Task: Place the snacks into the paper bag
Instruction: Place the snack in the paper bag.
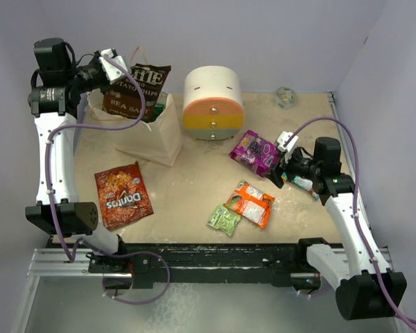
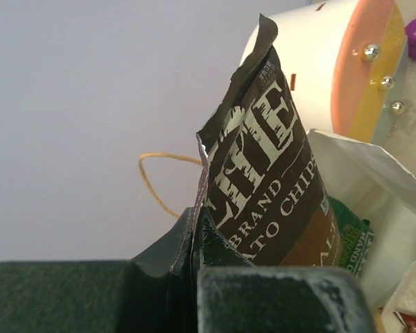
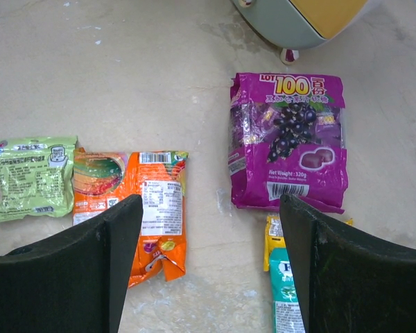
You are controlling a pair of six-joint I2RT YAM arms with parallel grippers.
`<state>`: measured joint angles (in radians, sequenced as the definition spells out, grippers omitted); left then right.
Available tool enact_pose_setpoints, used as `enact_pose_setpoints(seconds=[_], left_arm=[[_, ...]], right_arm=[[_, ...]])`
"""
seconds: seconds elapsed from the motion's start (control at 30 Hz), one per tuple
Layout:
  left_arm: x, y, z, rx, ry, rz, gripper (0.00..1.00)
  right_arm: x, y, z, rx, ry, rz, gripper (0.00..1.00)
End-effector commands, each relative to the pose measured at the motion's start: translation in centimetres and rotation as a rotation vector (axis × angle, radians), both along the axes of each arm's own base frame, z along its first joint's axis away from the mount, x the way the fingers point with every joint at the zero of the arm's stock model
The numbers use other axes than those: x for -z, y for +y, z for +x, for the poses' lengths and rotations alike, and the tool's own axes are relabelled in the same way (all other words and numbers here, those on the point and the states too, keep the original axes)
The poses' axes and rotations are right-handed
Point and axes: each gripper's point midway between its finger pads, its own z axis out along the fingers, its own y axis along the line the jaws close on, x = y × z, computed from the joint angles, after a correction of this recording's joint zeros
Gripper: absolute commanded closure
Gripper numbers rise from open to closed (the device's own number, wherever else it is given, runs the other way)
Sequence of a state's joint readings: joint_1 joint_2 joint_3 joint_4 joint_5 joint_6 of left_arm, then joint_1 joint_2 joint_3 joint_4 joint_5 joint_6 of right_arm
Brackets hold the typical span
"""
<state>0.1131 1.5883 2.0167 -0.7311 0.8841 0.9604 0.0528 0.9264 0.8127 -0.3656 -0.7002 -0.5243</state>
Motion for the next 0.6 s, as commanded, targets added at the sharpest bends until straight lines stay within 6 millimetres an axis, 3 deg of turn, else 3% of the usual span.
enact_pose_setpoints(seconds=[0.0,0.57], left_arm=[[-1.4,-0.8,-1.9,0.072,-0.079,0.017,1.00],[5.9,1.2,-1.5,0.074,0.108,0.110,1.00]], right_arm=[[-0.8,0.0,0.1,-0.011,-0.044,0.001,0.18],[-0.5,0.1,0.1,-0.015,-0.039,-0.001,0.17]])
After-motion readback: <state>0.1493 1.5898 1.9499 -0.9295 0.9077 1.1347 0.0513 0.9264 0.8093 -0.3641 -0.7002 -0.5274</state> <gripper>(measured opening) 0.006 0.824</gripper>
